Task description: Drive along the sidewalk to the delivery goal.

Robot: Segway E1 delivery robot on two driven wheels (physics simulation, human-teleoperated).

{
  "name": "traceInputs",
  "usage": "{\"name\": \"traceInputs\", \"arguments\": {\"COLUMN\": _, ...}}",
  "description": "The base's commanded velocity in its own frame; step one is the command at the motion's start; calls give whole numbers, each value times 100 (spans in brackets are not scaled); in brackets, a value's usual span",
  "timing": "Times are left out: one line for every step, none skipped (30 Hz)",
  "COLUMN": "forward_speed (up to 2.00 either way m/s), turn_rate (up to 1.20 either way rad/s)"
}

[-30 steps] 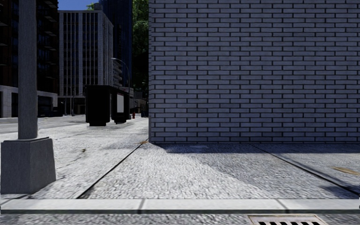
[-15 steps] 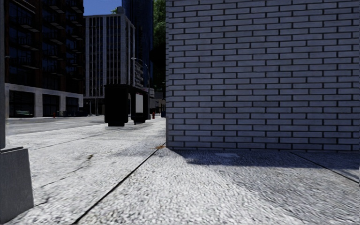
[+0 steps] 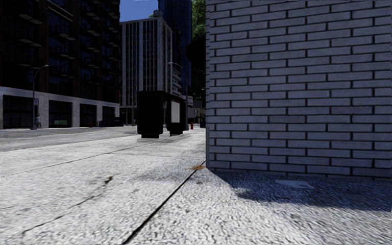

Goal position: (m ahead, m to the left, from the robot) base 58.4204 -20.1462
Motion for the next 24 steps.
{"name": "traceInputs", "arguments": {"forward_speed": 128, "turn_rate": 38}}
{"name": "traceInputs", "arguments": {"forward_speed": 128, "turn_rate": 38}}
{"name": "traceInputs", "arguments": {"forward_speed": 128, "turn_rate": 38}}
{"name": "traceInputs", "arguments": {"forward_speed": 128, "turn_rate": 38}}
{"name": "traceInputs", "arguments": {"forward_speed": 128, "turn_rate": 38}}
{"name": "traceInputs", "arguments": {"forward_speed": 128, "turn_rate": 38}}
{"name": "traceInputs", "arguments": {"forward_speed": 128, "turn_rate": 38}}
{"name": "traceInputs", "arguments": {"forward_speed": 128, "turn_rate": 38}}
{"name": "traceInputs", "arguments": {"forward_speed": 128, "turn_rate": 38}}
{"name": "traceInputs", "arguments": {"forward_speed": 128, "turn_rate": 38}}
{"name": "traceInputs", "arguments": {"forward_speed": 128, "turn_rate": 38}}
{"name": "traceInputs", "arguments": {"forward_speed": 128, "turn_rate": 38}}
{"name": "traceInputs", "arguments": {"forward_speed": 128, "turn_rate": 38}}
{"name": "traceInputs", "arguments": {"forward_speed": 128, "turn_rate": 38}}
{"name": "traceInputs", "arguments": {"forward_speed": 128, "turn_rate": 38}}
{"name": "traceInputs", "arguments": {"forward_speed": 128, "turn_rate": 38}}
{"name": "traceInputs", "arguments": {"forward_speed": 127, "turn_rate": 38}}
{"name": "traceInputs", "arguments": {"forward_speed": 127, "turn_rate": 38}}
{"name": "traceInputs", "arguments": {"forward_speed": 127, "turn_rate": 38}}
{"name": "traceInputs", "arguments": {"forward_speed": 127, "turn_rate": 38}}
{"name": "traceInputs", "arguments": {"forward_speed": 127, "turn_rate": 38}}
{"name": "traceInputs", "arguments": {"forward_speed": 131, "turn_rate": 38}}
{"name": "traceInputs", "arguments": {"forward_speed": 138, "turn_rate": 38}}
{"name": "traceInputs", "arguments": {"forward_speed": 138, "turn_rate": 38}}
